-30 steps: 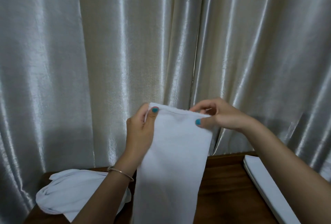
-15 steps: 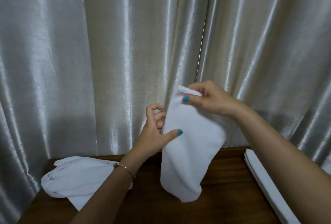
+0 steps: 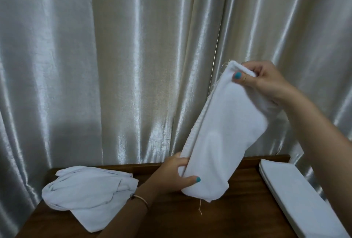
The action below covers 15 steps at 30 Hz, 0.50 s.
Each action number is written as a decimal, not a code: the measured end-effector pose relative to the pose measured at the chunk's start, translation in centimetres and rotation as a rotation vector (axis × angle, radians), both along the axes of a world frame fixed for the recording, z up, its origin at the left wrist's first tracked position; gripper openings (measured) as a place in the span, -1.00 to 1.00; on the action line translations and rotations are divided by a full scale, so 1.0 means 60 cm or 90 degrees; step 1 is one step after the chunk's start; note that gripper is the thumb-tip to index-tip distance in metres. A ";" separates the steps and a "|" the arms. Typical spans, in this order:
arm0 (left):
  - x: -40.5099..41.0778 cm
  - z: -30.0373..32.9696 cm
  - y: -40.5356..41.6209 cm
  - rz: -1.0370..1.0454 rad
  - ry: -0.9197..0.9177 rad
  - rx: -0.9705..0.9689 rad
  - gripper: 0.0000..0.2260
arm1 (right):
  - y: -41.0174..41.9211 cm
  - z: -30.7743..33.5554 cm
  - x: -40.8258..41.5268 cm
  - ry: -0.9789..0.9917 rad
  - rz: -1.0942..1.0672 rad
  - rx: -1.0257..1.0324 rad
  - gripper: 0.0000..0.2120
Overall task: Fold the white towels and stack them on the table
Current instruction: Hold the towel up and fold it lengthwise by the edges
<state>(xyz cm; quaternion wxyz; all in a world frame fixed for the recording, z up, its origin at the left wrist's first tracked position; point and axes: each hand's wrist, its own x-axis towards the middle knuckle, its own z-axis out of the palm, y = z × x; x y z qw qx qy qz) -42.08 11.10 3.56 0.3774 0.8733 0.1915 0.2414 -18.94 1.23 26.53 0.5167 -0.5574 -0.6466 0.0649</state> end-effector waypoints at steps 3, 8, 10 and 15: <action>-0.001 -0.009 0.000 0.000 -0.042 -0.029 -0.72 | -0.010 0.010 0.022 0.033 -0.052 0.015 -0.63; -0.030 0.012 0.021 0.051 -0.161 -0.103 -0.87 | -0.027 -0.022 0.079 0.155 -0.180 -0.039 -0.83; -0.042 0.020 0.034 0.104 -0.231 -0.174 -0.87 | -0.033 -0.060 0.099 0.203 -0.211 -0.063 -0.81; -0.044 -0.004 0.048 0.213 -0.254 -0.254 -0.88 | -0.031 -0.199 0.135 0.251 -0.278 -0.150 -0.75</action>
